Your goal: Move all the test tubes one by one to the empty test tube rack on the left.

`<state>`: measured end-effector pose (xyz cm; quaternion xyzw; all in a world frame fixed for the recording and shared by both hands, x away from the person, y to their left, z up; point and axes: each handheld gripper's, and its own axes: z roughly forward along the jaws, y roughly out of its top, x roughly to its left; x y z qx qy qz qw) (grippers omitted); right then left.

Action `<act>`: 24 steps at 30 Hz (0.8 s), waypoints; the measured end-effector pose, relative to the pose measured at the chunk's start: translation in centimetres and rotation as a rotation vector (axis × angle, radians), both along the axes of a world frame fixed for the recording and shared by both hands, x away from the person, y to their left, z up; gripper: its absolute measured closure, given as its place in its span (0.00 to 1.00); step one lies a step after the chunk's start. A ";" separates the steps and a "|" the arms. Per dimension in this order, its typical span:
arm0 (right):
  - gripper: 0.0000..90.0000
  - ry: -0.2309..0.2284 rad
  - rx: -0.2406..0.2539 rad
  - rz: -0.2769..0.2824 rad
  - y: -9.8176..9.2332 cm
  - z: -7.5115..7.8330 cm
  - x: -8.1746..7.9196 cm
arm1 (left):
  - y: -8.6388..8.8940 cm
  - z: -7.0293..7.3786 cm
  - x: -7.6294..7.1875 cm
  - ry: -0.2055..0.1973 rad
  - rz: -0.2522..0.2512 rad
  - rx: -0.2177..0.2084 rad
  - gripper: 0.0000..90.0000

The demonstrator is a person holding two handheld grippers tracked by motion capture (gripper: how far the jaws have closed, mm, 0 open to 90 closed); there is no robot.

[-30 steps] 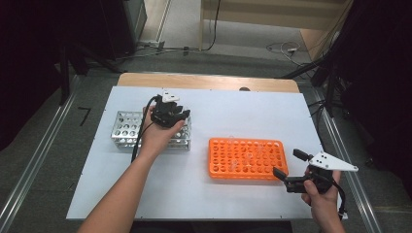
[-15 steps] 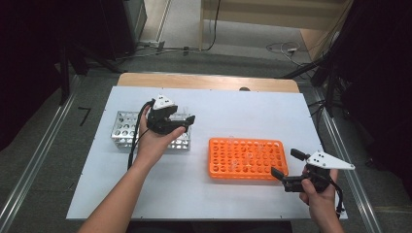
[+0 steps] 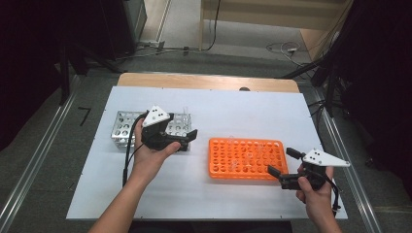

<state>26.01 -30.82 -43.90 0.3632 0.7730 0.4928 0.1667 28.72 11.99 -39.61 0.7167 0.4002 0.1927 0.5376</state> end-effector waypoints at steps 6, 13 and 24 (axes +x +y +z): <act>0.04 0.007 0.004 0.005 0.0 -0.3 0.4 | 0.0 0.2 -2.2 -0.018 -0.026 -0.005 0.00; 0.08 0.022 0.003 0.014 0.2 -0.6 1.0 | 0.6 -0.8 -4.8 -0.023 -0.029 -0.027 0.00; 0.28 0.067 -0.003 0.020 1.3 -1.1 1.9 | 1.3 -2.7 -7.4 -0.007 -0.028 -0.021 0.00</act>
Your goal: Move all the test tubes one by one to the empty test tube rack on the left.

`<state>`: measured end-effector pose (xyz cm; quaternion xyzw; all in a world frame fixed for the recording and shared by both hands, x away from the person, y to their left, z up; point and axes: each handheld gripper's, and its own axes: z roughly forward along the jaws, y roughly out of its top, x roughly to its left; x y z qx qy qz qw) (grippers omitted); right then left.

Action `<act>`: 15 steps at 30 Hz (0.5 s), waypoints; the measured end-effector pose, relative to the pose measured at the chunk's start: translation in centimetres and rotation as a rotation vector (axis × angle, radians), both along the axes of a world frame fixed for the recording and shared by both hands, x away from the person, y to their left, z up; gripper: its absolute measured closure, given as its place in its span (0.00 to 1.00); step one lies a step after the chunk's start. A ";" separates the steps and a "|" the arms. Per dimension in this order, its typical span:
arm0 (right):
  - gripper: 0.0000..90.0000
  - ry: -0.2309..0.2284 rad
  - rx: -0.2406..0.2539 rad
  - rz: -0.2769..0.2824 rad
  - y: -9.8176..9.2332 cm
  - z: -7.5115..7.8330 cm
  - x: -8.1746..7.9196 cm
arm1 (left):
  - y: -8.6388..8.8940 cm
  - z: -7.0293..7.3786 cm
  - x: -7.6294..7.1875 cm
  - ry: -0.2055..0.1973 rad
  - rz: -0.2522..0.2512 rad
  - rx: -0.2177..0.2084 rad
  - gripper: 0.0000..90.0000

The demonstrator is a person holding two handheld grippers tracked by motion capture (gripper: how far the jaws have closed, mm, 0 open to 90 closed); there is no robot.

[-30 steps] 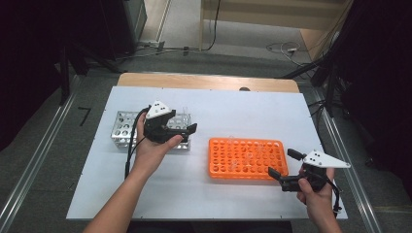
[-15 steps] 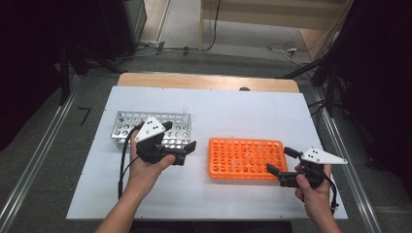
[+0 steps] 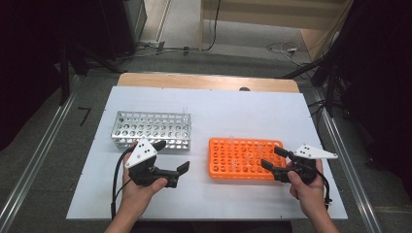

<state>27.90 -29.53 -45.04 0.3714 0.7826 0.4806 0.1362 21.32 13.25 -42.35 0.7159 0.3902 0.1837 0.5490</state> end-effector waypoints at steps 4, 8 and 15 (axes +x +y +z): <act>0.37 0.014 -0.020 -0.009 0.7 -0.4 0.4 | 0.3 -0.4 -0.6 0.001 0.002 -0.002 0.00; 0.45 0.033 -0.029 -0.019 1.2 -0.7 0.7 | 0.6 -0.9 -0.8 0.009 0.008 0.003 0.00; 0.56 0.065 -0.049 -0.006 2.0 -1.4 1.3 | 1.1 -1.1 -0.8 0.014 0.016 0.004 0.00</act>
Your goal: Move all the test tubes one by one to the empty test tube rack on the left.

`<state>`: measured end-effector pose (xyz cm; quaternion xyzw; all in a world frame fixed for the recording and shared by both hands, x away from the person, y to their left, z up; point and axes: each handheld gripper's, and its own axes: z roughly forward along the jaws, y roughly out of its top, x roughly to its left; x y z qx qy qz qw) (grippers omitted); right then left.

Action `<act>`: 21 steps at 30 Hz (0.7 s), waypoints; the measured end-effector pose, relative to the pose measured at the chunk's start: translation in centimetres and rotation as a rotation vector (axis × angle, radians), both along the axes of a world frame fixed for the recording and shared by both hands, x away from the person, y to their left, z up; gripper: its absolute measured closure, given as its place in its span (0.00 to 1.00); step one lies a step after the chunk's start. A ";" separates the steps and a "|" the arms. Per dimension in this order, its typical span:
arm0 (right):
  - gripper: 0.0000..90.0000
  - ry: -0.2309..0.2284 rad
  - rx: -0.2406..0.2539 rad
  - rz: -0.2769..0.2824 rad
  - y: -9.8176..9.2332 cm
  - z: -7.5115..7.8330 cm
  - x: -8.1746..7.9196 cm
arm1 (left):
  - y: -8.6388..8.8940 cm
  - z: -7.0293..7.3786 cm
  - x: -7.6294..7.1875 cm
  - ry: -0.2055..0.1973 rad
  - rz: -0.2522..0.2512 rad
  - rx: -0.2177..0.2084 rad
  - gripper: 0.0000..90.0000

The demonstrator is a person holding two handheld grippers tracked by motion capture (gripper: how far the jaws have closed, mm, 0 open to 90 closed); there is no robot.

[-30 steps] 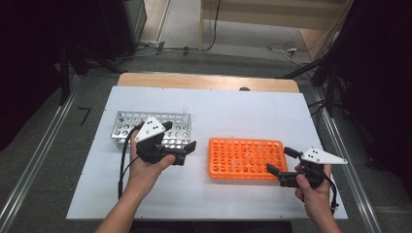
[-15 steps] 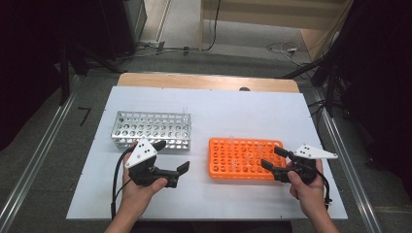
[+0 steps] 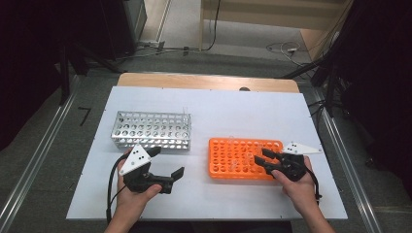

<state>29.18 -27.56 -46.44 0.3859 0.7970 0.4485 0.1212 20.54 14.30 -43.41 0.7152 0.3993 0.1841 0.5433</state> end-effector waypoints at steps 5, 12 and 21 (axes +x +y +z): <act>0.63 0.012 -0.014 -0.039 0.4 -0.1 0.5 | 0.1 0.0 0.1 0.001 0.002 -0.005 0.00; 0.69 -0.001 -0.061 -0.052 1.2 -0.4 0.7 | 0.0 -0.1 0.1 0.005 -0.005 -0.001 0.00; 0.80 -0.049 -0.079 -0.080 1.5 -0.7 0.5 | -0.1 -0.3 0.2 0.008 -0.011 -0.003 0.00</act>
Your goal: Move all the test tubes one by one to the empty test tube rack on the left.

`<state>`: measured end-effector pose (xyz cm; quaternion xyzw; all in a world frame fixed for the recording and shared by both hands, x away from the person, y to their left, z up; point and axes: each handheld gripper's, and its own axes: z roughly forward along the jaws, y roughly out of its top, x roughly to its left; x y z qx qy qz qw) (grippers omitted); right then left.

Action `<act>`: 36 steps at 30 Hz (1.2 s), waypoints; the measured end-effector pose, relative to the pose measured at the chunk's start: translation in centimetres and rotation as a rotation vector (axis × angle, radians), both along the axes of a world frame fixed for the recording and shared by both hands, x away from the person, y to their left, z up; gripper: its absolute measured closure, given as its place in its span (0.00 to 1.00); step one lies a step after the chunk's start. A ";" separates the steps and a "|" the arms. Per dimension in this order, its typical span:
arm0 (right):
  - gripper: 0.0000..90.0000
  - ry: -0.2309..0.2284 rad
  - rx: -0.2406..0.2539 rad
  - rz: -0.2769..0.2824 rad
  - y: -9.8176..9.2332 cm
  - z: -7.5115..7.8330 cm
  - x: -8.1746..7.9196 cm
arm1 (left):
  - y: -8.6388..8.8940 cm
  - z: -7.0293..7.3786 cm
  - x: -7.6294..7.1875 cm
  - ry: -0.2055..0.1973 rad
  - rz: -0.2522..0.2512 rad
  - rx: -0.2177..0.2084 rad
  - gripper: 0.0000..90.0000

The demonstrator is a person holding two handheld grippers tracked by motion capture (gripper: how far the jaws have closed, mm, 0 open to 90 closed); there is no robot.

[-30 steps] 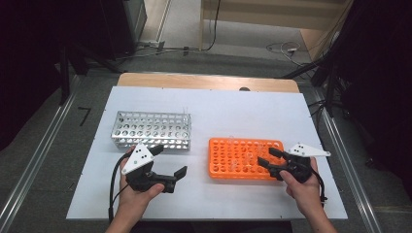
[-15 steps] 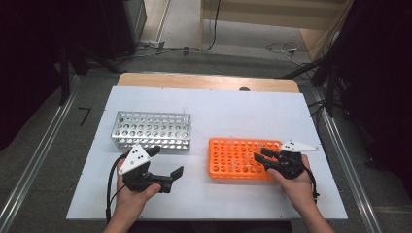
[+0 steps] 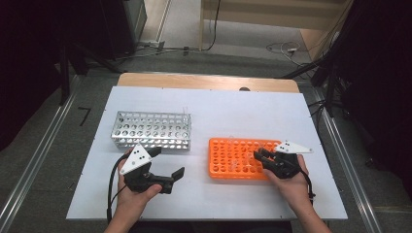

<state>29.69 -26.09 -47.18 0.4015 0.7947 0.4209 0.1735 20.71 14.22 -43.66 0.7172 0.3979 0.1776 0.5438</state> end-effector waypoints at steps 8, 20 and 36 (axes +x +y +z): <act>0.82 -0.013 0.017 -0.001 -0.4 0.0 -0.1 | -0.2 -0.1 -0.1 0.002 -0.005 0.004 0.00; 0.82 -0.063 0.082 -0.006 -1.3 1.8 -0.9 | -0.1 0.0 -0.1 -0.001 -0.002 0.006 0.00; 0.82 -0.085 0.122 0.059 -2.5 3.9 -2.8 | -0.3 0.3 -0.4 -0.009 -0.011 0.007 0.00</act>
